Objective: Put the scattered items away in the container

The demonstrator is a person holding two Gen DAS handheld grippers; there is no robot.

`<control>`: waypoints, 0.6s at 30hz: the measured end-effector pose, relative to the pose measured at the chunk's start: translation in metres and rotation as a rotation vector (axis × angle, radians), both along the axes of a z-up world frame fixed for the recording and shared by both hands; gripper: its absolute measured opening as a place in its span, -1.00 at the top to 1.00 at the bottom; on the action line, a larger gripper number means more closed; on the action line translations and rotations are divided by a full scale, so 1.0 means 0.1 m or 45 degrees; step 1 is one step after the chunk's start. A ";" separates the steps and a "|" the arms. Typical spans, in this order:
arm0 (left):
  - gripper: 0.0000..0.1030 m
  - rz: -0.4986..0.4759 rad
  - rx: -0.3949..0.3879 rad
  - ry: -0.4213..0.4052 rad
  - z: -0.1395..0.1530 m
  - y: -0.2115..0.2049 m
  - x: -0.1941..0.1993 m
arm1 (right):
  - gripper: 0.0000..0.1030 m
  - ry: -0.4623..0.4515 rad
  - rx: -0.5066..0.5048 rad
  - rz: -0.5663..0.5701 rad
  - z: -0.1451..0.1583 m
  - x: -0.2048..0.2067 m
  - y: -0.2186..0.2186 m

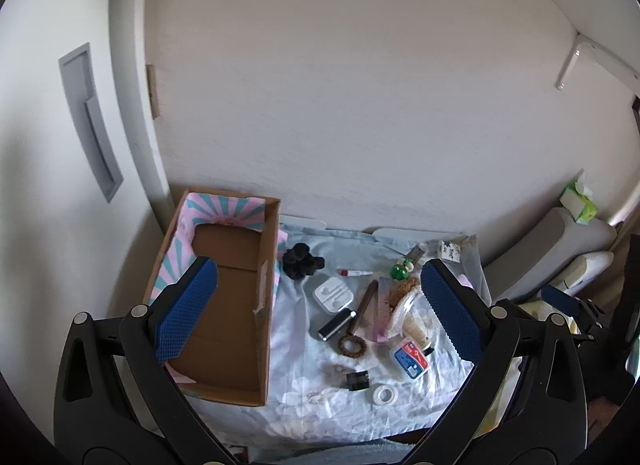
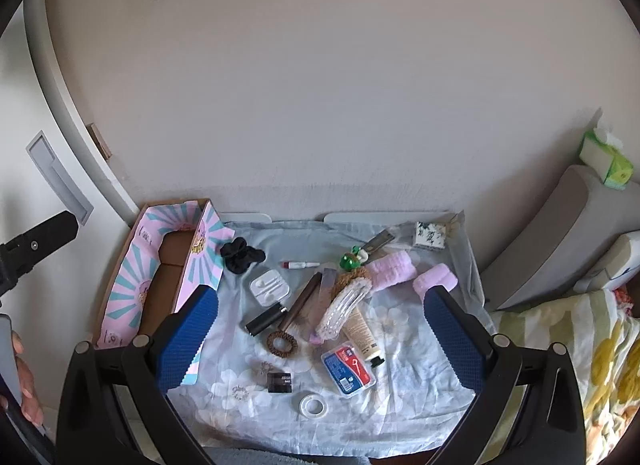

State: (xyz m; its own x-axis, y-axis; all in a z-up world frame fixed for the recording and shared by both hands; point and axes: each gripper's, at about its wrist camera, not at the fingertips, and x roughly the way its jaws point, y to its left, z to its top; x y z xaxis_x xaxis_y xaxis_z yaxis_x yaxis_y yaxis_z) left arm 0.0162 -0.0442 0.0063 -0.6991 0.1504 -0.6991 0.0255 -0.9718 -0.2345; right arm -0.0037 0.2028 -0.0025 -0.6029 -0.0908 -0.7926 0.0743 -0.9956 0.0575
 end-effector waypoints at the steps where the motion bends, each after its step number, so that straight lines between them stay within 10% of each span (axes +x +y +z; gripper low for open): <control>1: -0.97 -0.008 -0.002 0.001 -0.02 0.01 0.00 | -0.99 -0.004 -0.007 -0.008 -0.02 0.00 0.05; 18: -0.98 -0.268 -0.100 -0.129 -0.83 0.84 -0.37 | -0.99 -0.114 0.156 -0.081 -0.80 0.04 0.94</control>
